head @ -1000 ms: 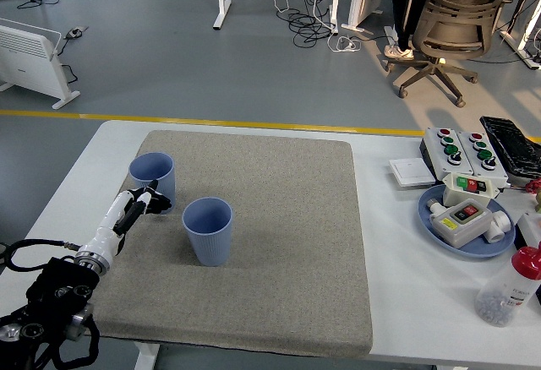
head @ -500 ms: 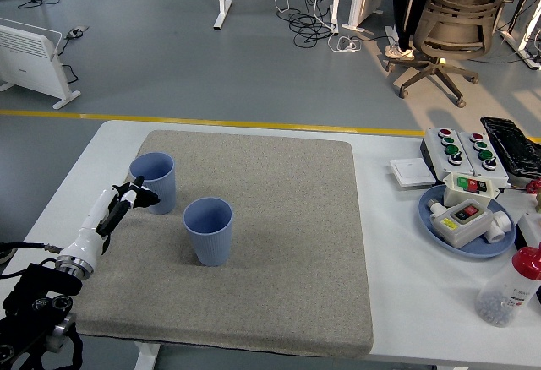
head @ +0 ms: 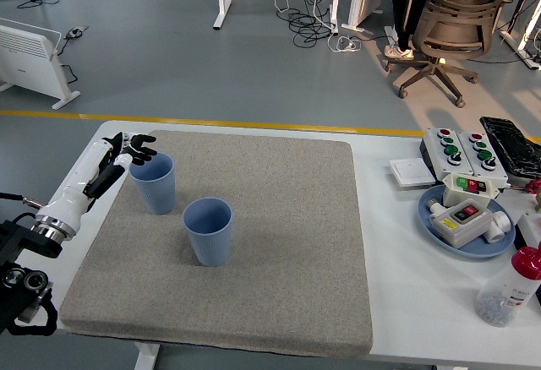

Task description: Push cup pick cup insert cup

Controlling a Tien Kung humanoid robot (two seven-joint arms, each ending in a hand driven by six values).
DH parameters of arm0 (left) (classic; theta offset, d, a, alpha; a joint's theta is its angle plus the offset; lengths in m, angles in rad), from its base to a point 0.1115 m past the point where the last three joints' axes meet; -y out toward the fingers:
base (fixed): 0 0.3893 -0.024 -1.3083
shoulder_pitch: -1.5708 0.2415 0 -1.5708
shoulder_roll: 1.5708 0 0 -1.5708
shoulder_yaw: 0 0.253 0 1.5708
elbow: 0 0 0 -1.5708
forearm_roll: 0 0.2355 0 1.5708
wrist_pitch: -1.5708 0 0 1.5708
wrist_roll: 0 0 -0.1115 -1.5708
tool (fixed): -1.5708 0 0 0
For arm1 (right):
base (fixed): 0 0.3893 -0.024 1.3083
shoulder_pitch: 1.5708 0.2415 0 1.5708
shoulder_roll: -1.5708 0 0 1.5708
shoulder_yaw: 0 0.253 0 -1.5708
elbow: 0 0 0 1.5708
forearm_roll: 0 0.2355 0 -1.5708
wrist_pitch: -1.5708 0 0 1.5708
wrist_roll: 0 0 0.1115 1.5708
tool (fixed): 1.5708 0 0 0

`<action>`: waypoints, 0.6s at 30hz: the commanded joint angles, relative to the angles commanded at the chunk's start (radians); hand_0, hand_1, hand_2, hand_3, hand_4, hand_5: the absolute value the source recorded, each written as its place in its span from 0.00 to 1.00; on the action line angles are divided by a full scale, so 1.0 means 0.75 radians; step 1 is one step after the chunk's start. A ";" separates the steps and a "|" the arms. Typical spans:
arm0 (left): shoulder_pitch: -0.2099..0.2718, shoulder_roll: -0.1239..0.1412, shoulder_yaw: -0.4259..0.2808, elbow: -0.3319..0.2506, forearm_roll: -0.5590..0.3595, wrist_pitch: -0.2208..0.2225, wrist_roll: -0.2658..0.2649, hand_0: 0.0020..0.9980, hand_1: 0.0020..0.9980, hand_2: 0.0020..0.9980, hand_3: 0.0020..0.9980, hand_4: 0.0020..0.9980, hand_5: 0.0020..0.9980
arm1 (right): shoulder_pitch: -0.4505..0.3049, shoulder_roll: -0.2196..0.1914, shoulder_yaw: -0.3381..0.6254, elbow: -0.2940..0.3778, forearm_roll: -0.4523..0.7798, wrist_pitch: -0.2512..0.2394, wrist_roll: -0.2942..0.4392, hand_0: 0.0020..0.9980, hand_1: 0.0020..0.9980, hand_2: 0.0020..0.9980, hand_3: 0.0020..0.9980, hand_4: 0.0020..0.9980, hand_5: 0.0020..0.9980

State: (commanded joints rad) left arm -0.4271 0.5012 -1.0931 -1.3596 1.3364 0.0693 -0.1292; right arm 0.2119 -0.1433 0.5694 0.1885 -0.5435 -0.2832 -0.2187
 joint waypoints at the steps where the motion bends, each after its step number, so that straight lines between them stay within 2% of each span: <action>1: -0.017 0.010 0.014 -0.013 0.058 -0.031 0.019 0.81 0.84 0.90 0.88 0.92 0.89 | 0.001 0.000 -0.002 0.000 0.003 0.000 0.000 0.67 0.61 0.63 0.58 0.13 0.48; 3: -0.081 0.031 0.067 -0.040 0.171 -0.124 0.069 0.81 0.84 0.90 0.88 0.92 0.89 | 0.002 -0.001 -0.005 0.001 0.011 -0.001 0.000 0.67 0.61 0.63 0.58 0.13 0.48; 4: -0.092 0.033 0.075 -0.044 0.221 -0.148 0.075 0.81 0.84 0.90 0.88 0.92 0.89 | 0.002 -0.001 -0.006 0.001 0.012 -0.001 0.000 0.67 0.61 0.63 0.58 0.13 0.48; 5: -0.134 0.038 0.113 -0.048 0.287 -0.201 0.096 0.81 0.84 0.90 0.88 0.92 0.89 | 0.003 -0.002 -0.009 0.001 0.017 -0.002 0.000 0.67 0.61 0.63 0.58 0.13 0.48; 6: -0.160 0.040 0.136 -0.047 0.328 -0.231 0.108 0.96 0.95 1.00 0.96 1.00 0.73 | 0.004 -0.002 -0.009 0.001 0.017 -0.002 0.000 0.67 0.61 0.63 0.58 0.13 0.48; 11: -0.292 0.041 0.268 -0.023 0.560 -0.395 0.148 0.96 0.95 1.00 0.96 1.00 0.73 | 0.005 -0.002 -0.017 0.003 0.026 -0.005 0.000 0.67 0.61 0.63 0.58 0.13 0.48; 12: -0.302 0.041 0.281 -0.020 0.594 -0.409 0.152 1.00 1.00 1.00 1.00 1.00 0.56 | 0.005 -0.003 -0.018 0.003 0.029 -0.005 0.001 0.67 0.61 0.63 0.58 0.13 0.48; 14: -0.338 0.044 0.319 -0.013 0.697 -0.471 0.171 1.00 1.00 1.00 1.00 1.00 0.56 | 0.005 -0.004 -0.025 0.003 0.039 -0.007 0.004 0.67 0.61 0.63 0.58 0.13 0.48; 17: -0.365 0.047 0.343 -0.012 0.757 -0.542 0.192 1.00 1.00 1.00 1.00 1.00 0.56 | 0.006 -0.004 -0.029 0.003 0.047 -0.008 0.005 0.67 0.61 0.63 0.58 0.13 0.48; 18: -0.378 0.048 0.353 -0.010 0.772 -0.574 0.204 0.99 0.97 1.00 1.00 1.00 0.50 | 0.006 -0.004 -0.030 0.003 0.049 -0.008 0.006 0.67 0.61 0.63 0.58 0.13 0.48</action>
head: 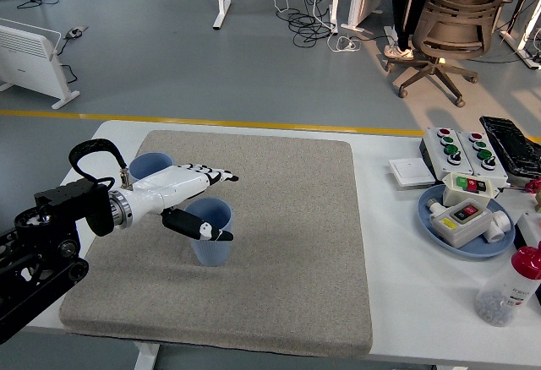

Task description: Push cup pick cup insert cup

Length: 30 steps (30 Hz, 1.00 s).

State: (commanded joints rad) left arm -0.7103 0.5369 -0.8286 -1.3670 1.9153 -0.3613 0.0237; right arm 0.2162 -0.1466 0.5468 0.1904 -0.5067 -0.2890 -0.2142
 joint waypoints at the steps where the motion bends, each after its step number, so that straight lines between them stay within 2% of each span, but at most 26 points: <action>1: -0.004 0.000 0.003 0.001 0.004 -0.011 0.004 0.99 0.97 1.00 1.00 1.00 0.50 | 0.000 0.000 0.000 0.000 0.000 0.000 0.000 0.67 0.61 0.63 0.58 0.13 0.48; 5: -0.034 -0.003 0.023 0.019 0.057 -0.061 0.022 0.99 0.97 1.00 1.00 1.00 0.50 | 0.002 -0.001 -0.001 0.000 0.001 0.000 0.000 0.67 0.61 0.63 0.58 0.13 0.48; 6: -0.039 -0.004 0.025 0.024 0.065 -0.068 0.024 0.92 0.92 0.99 1.00 1.00 0.47 | 0.002 -0.001 0.001 0.000 -0.001 0.000 0.000 0.67 0.61 0.63 0.58 0.13 0.48; 11: -0.050 -0.009 0.029 0.050 0.080 -0.094 0.029 0.92 0.92 0.99 1.00 1.00 0.47 | 0.001 -0.001 0.005 0.000 -0.008 0.002 -0.002 0.67 0.61 0.63 0.58 0.13 0.48; 12: -0.048 -0.009 0.027 0.051 0.084 -0.096 0.024 0.64 0.76 0.85 0.90 0.88 0.33 | 0.001 -0.001 0.004 0.001 -0.007 0.002 -0.002 0.67 0.61 0.63 0.58 0.13 0.48; 17: -0.041 -0.010 0.026 0.046 0.098 -0.085 0.015 0.64 0.76 0.85 0.90 0.88 0.33 | 0.000 -0.001 0.003 0.001 -0.004 0.002 -0.001 0.67 0.61 0.63 0.58 0.13 0.48; 18: -0.040 -0.012 0.029 0.044 0.099 -0.084 0.015 0.55 0.71 0.81 0.87 0.83 0.27 | 0.000 -0.002 0.003 0.000 -0.004 0.002 -0.001 0.67 0.61 0.63 0.58 0.13 0.48; 23: -0.042 -0.017 0.040 0.042 0.098 -0.083 0.017 0.55 0.71 0.81 0.87 0.83 0.27 | 0.000 -0.002 0.001 0.001 -0.002 0.002 -0.001 0.67 0.61 0.63 0.58 0.13 0.48; 24: -0.042 -0.018 0.041 0.044 0.099 -0.082 0.018 0.48 0.67 0.79 0.81 0.79 0.23 | 0.001 -0.002 0.001 0.000 -0.001 0.001 -0.001 0.67 0.61 0.62 0.58 0.14 0.48; 29: -0.043 -0.019 0.044 0.052 0.096 -0.083 0.022 0.48 0.67 0.79 0.81 0.79 0.23 | 0.001 -0.003 -0.001 0.000 0.002 0.001 0.000 0.67 0.61 0.62 0.58 0.14 0.48; 30: -0.043 -0.019 0.045 0.052 0.096 -0.085 0.023 0.43 0.62 0.75 0.74 0.71 0.17 | 0.001 -0.003 -0.001 0.000 0.003 0.001 0.000 0.67 0.61 0.63 0.58 0.14 0.48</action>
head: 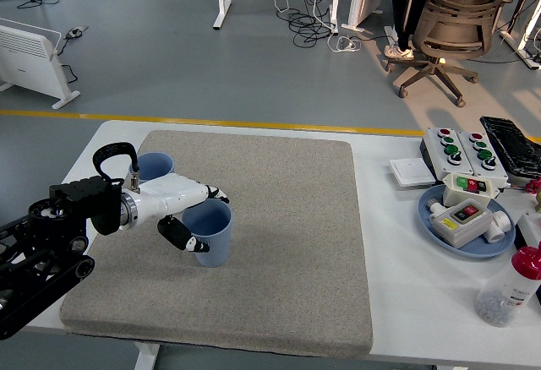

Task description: Push cup pick cup insert cup

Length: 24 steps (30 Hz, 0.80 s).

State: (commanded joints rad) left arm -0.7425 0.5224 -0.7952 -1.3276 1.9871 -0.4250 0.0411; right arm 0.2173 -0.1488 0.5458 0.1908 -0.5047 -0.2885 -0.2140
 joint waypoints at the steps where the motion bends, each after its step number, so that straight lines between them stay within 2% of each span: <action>1: 0.000 0.000 0.000 0.001 0.000 -0.002 0.000 0.43 0.62 0.75 0.74 0.71 0.17 | 0.000 0.000 0.000 0.000 -0.001 0.000 0.000 0.67 0.61 0.63 0.58 0.14 0.48; 5: 0.001 0.001 -0.006 0.002 0.000 -0.008 0.000 0.43 0.62 0.75 0.74 0.71 0.17 | 0.000 0.000 0.001 0.000 -0.001 0.000 0.000 0.67 0.61 0.63 0.58 0.14 0.48; 6: 0.002 0.001 -0.014 0.004 -0.003 -0.015 0.000 0.44 0.56 0.68 0.56 0.62 0.13 | 0.000 0.000 0.001 0.000 -0.002 0.000 -0.001 0.67 0.61 0.62 0.58 0.14 0.47; 11: 0.009 0.000 -0.061 0.009 -0.007 -0.039 0.006 0.44 0.56 0.68 0.56 0.62 0.13 | -0.002 0.001 0.004 0.000 -0.004 0.000 -0.001 0.67 0.61 0.62 0.58 0.14 0.47; 12: 0.010 0.003 -0.076 0.005 -0.011 -0.047 0.008 0.45 0.54 0.62 0.49 0.59 0.13 | -0.003 0.001 0.005 0.000 -0.005 0.000 -0.002 0.67 0.61 0.63 0.58 0.14 0.47; 19: 0.020 0.021 -0.139 -0.033 -0.062 -0.079 0.020 0.45 0.54 0.59 0.48 0.59 0.14 | -0.008 0.001 0.009 0.001 -0.010 -0.001 -0.003 0.67 0.61 0.62 0.58 0.14 0.47; 22: 0.017 0.037 -0.170 -0.067 -0.087 -0.108 0.029 0.45 0.54 0.59 0.48 0.59 0.14 | -0.010 0.002 0.015 0.001 -0.019 -0.001 -0.005 0.67 0.61 0.62 0.58 0.14 0.47; 24: -0.007 0.068 -0.176 -0.098 -0.120 -0.127 0.026 0.45 0.53 0.57 0.48 0.57 0.11 | -0.014 0.002 0.017 0.002 -0.019 -0.002 -0.006 0.67 0.61 0.63 0.58 0.14 0.47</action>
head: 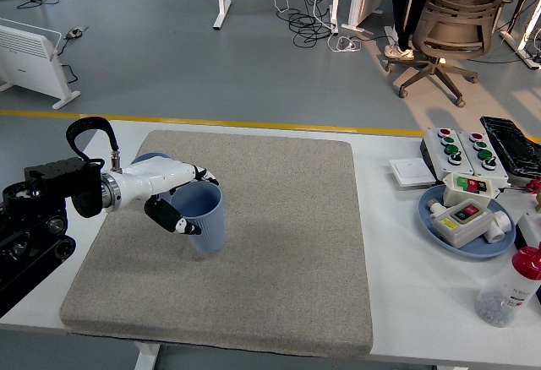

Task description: Push cup pick cup insert cup

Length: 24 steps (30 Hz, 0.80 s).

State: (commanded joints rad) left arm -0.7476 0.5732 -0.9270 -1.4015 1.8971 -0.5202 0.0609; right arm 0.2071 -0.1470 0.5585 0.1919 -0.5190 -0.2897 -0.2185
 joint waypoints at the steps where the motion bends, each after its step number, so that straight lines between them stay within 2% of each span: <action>1: -0.012 0.012 0.008 -0.006 -0.011 -0.005 -0.004 0.45 0.53 0.57 0.48 0.57 0.11 | -0.001 0.000 0.001 0.000 -0.001 0.000 0.000 0.67 0.61 0.63 0.58 0.14 0.47; 5: -0.127 0.080 0.087 -0.011 -0.063 -0.042 -0.021 0.45 0.53 0.57 0.48 0.57 0.11 | -0.005 0.002 0.013 0.001 -0.016 -0.001 -0.006 0.67 0.61 0.63 0.58 0.14 0.47; 7: -0.179 0.100 0.115 -0.003 -0.083 -0.054 -0.027 0.45 0.54 0.57 0.48 0.56 0.09 | -0.007 0.002 0.016 0.002 -0.020 -0.001 -0.007 0.67 0.61 0.62 0.58 0.14 0.48; 8: -0.224 0.115 0.139 0.019 -0.104 -0.067 -0.031 0.45 0.54 0.57 0.48 0.56 0.09 | -0.008 0.002 0.019 0.002 -0.023 -0.002 -0.009 0.67 0.61 0.62 0.58 0.14 0.48; 11: -0.314 0.131 0.175 0.079 -0.114 -0.088 -0.035 0.45 0.54 0.57 0.48 0.56 0.09 | -0.010 0.001 0.021 0.003 -0.027 -0.003 -0.012 0.67 0.61 0.62 0.58 0.14 0.48; 14: -0.384 0.135 0.193 0.150 -0.122 -0.094 -0.042 0.45 0.55 0.58 0.49 0.56 0.11 | -0.011 0.000 0.018 0.004 -0.024 -0.005 -0.012 0.67 0.61 0.63 0.58 0.14 0.47; 18: -0.469 0.121 0.223 0.280 -0.121 -0.091 -0.040 0.45 0.55 0.59 0.50 0.56 0.11 | -0.010 -0.003 0.008 0.006 -0.010 -0.008 -0.011 0.67 0.61 0.63 0.58 0.14 0.48; 24: -0.525 0.077 0.238 0.397 -0.120 -0.078 -0.050 0.45 0.55 0.59 0.50 0.56 0.11 | -0.007 -0.003 0.003 0.008 -0.005 -0.009 -0.011 0.67 0.61 0.63 0.58 0.14 0.48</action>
State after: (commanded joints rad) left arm -1.1410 0.6313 -0.7486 -1.1038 1.8074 -0.5784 0.0233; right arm 0.2019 -0.1496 0.5608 0.1977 -0.5226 -0.2962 -0.2269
